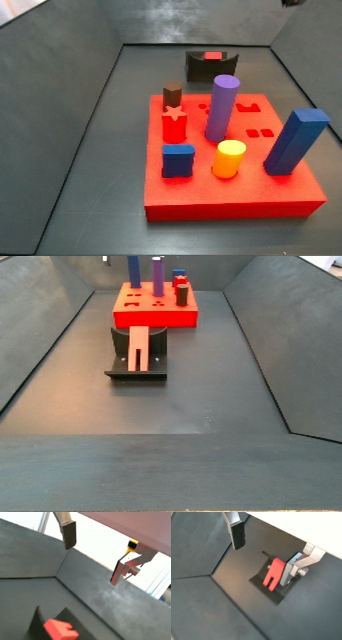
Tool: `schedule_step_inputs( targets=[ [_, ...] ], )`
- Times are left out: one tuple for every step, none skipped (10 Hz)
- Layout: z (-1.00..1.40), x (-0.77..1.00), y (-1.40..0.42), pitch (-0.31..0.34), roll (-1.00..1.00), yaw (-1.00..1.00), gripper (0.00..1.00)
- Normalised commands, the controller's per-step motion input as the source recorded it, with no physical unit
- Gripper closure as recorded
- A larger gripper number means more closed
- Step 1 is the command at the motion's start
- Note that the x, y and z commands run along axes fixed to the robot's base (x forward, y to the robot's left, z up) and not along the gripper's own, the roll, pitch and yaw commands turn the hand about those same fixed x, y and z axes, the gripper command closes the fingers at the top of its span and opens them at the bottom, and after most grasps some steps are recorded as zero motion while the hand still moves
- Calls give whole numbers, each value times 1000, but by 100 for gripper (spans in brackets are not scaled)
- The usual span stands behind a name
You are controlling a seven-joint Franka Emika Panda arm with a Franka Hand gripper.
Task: Pick up the double-square object. Move up. Rotate the double-square object. Place the double-square object on the fixture. Regrasp the double-square object. Move to above the board. Insert the double-square object.
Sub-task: Regrasp the double-square object.
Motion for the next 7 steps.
schedule_step_inputs(
  targets=[
    [-16,101,-43,173,758,124,0],
    [-17,102,-43,158,504,155,0],
    [-15,100,-36,141,338,172,0],
    [-7,95,-30,121,263,183,0],
    [-1000,34,75,34,120,308,0],
    [-1000,38,72,-2,102,298,0],
    [-1000,53,65,-52,99,254,0]
  ],
)
